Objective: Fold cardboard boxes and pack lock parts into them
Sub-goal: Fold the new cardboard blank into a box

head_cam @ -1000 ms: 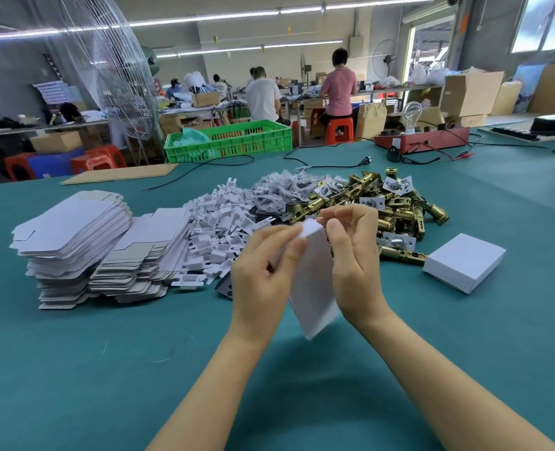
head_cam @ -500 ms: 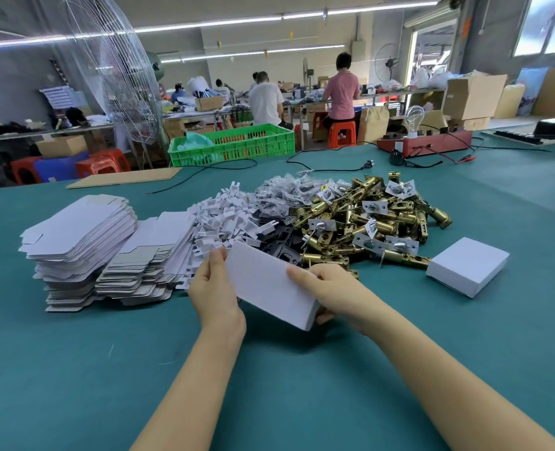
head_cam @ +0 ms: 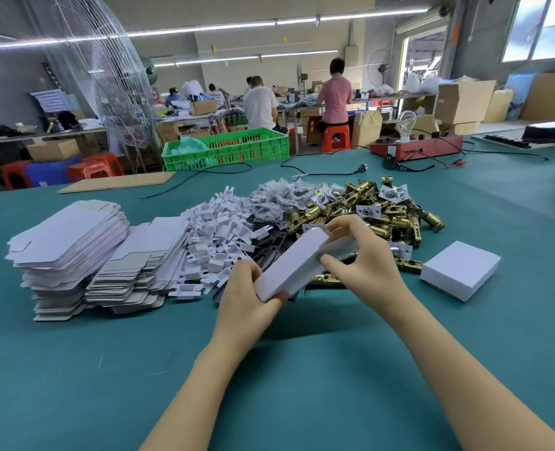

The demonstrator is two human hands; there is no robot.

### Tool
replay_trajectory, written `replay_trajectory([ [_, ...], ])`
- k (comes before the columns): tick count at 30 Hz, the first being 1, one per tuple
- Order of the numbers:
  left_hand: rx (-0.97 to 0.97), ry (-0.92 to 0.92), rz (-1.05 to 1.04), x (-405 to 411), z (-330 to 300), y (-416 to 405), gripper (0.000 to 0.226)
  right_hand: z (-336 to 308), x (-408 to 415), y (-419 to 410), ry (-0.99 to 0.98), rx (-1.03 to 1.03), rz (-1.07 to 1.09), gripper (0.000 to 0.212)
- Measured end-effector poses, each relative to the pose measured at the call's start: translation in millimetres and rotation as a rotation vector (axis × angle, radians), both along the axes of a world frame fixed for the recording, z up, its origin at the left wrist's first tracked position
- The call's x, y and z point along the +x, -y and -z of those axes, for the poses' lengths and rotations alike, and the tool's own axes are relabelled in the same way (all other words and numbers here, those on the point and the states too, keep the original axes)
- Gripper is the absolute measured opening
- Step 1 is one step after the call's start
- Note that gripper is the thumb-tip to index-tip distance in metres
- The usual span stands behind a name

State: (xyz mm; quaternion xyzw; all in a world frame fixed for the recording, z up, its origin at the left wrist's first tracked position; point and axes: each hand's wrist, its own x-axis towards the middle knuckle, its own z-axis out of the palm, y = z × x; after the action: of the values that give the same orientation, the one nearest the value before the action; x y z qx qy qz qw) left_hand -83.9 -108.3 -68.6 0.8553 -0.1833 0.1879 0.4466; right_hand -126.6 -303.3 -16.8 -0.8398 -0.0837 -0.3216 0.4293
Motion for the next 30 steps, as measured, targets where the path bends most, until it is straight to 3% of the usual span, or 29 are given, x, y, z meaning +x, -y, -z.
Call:
replay_trajectory([
  [4, -0.05, 0.244, -0.079, -7, 5, 8, 0.065, 3, 1, -10, 0.146, -0.014, 0.079, 0.042],
  [8, -0.077, 0.435, -0.068, -12, 4, 17, 0.064, 1, 0, -20, -0.115, 0.691, -0.375, 0.048],
  [9, -0.066, 0.447, -0.044, -14, 3, 20, 0.063, 1, 1, -21, -0.138, 0.769, -0.423, 0.048],
  [13, 0.077, 0.356, 0.137, -25, 3, 31, 0.057, 7, 5, -26, -0.161, 0.739, -0.374, 0.054],
  [16, 0.174, 0.248, 0.227, -31, 8, 34, 0.052, 12, 7, -21, -0.164, 0.729, -0.324, 0.038],
  [19, -0.057, 0.107, 0.205, -30, 6, 33, 0.044, 15, 8, -16, -0.194, 0.778, -0.338, 0.026],
  [22, -0.243, -0.047, 0.181, -25, 2, 29, 0.066, 19, 9, -19, -0.234, 0.78, -0.41, 0.028],
  [25, -0.305, -0.12, 0.213, -19, 2, 25, 0.086, 29, 9, -33, -0.277, 0.717, -0.395, 0.042],
  [30, -0.301, -0.09, 0.242, -18, -1, 22, 0.098, 36, 4, -48, -0.069, 0.525, -0.355, 0.044],
])
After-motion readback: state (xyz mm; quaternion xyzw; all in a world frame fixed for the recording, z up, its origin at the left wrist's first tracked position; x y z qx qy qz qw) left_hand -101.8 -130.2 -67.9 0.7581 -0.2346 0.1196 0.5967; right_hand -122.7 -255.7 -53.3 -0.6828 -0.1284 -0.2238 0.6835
